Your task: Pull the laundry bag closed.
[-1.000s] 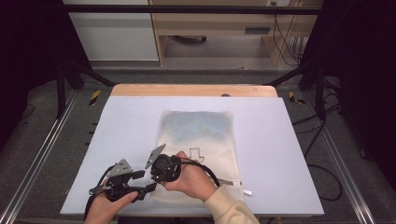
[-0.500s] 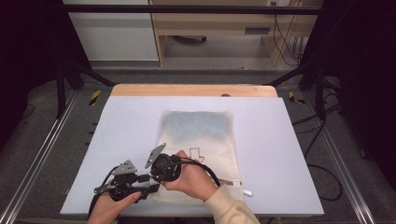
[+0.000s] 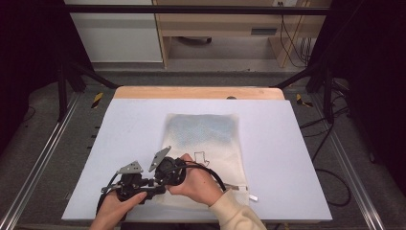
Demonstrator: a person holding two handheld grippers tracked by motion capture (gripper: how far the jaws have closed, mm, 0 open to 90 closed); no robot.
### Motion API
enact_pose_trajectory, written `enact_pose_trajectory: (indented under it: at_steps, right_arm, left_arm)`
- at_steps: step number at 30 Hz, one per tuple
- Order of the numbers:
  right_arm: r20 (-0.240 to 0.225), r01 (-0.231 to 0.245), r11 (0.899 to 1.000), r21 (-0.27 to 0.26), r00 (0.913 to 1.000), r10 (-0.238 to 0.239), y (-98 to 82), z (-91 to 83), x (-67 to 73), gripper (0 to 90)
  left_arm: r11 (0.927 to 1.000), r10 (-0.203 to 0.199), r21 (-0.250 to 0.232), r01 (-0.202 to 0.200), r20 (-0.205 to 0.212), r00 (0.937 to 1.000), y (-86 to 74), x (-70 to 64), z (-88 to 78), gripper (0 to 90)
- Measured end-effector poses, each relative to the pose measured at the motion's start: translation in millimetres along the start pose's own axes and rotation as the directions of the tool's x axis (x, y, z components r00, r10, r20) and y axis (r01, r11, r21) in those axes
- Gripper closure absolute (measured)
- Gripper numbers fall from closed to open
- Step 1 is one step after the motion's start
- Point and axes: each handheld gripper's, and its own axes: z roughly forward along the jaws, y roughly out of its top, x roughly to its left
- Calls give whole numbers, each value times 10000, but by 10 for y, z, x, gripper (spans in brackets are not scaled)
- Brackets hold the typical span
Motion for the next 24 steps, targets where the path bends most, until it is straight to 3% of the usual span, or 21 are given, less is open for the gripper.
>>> enact_pose_trajectory:
  at_steps: [7, 10, 24]
  right_arm:
    - [-19, 28, 10000, 42, 10000, -28, 0, 5, 1, 819]
    - [-23, -15, 10000, 16, 10000, 15, 1, 8, 6, 819]
    - [-69, 40, 9999, 103, 10000, -40, -14, 24, -1, 819]
  left_arm:
    - [9999, 118, 116, -120, 148, 9998, -1, 38, 47, 612]
    - [9999, -111, 60, 108, 434, 9990, -12, 83, 70, 651]
    - [9998, -20, 214, 13, 312, 9995, -24, 72, 137, 659]
